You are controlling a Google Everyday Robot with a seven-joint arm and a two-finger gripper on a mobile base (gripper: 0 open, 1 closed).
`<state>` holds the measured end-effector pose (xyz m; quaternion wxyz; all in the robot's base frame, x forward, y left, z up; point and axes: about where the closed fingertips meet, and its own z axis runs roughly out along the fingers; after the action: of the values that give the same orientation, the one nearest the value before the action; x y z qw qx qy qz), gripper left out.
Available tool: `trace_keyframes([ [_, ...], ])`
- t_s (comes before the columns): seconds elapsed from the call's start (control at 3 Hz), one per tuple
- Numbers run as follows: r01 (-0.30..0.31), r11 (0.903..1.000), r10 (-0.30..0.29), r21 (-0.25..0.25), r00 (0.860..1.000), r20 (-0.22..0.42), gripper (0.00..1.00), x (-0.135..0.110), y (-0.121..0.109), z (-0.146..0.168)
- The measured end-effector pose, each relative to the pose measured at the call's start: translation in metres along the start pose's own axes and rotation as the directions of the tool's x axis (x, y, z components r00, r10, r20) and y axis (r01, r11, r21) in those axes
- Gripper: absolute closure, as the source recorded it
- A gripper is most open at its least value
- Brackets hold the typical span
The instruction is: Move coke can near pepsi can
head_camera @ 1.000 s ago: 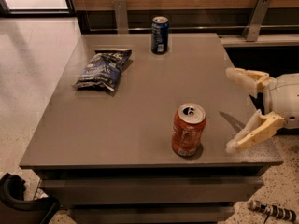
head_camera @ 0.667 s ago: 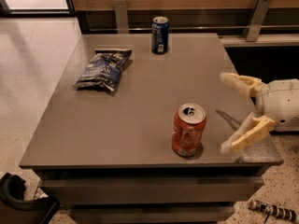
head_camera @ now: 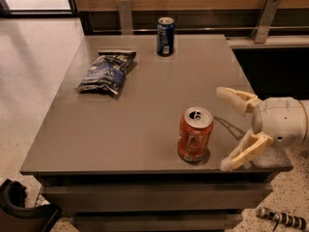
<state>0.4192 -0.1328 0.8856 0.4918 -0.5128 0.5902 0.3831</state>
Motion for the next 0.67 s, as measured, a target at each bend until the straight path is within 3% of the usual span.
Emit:
trace_keyframes([
  [0.67,-0.031,0.9993,0.032,-0.022,0.997,0.075,0.0,0.019,0.008,0.011],
])
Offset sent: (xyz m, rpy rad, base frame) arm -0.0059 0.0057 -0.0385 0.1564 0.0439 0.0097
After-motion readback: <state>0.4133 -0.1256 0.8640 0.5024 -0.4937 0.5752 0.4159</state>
